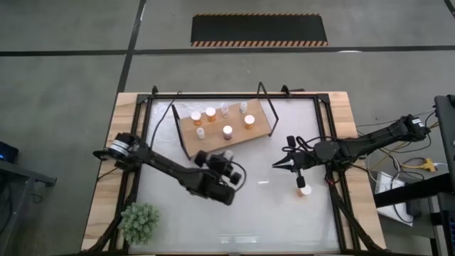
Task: Pick and place medicine bottles onto shelf by color
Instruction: Put the green pill bottle on the shelf
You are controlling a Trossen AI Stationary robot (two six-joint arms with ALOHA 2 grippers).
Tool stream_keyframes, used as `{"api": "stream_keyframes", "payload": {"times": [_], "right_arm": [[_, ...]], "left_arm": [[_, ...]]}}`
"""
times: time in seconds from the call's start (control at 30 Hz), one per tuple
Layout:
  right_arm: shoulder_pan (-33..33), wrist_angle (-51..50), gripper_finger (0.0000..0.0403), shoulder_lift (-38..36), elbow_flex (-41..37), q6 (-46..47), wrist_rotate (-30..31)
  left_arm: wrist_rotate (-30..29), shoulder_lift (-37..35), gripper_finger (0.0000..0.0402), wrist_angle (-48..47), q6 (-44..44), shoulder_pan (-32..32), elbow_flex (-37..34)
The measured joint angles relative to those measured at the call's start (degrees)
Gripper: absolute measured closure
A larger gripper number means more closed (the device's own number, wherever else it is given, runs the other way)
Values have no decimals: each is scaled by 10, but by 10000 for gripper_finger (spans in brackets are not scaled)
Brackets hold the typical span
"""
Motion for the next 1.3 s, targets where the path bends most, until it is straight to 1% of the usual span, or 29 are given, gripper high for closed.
{"api": "stream_keyframes", "payload": {"times": [0.07,0.17,0.47,0.83,1.1,1.3], "right_arm": [[0,2,390,2,-1,7,0],[0,2,390,2,-5,8,0],[0,6,390,2,-18,16,0],[0,11,390,2,-18,17,0],[0,11,390,2,-18,17,0],[0,10,390,2,-18,20,0]], "left_arm": [[-1,-6,285,-21,-66,6,-25],[3,-8,285,-17,-104,20,-61],[5,-18,281,-10,-105,81,-109],[4,-20,271,-8,-104,139,-115],[22,-19,269,-6,-105,149,-116],[23,-19,269,-6,-105,149,-118]]}}
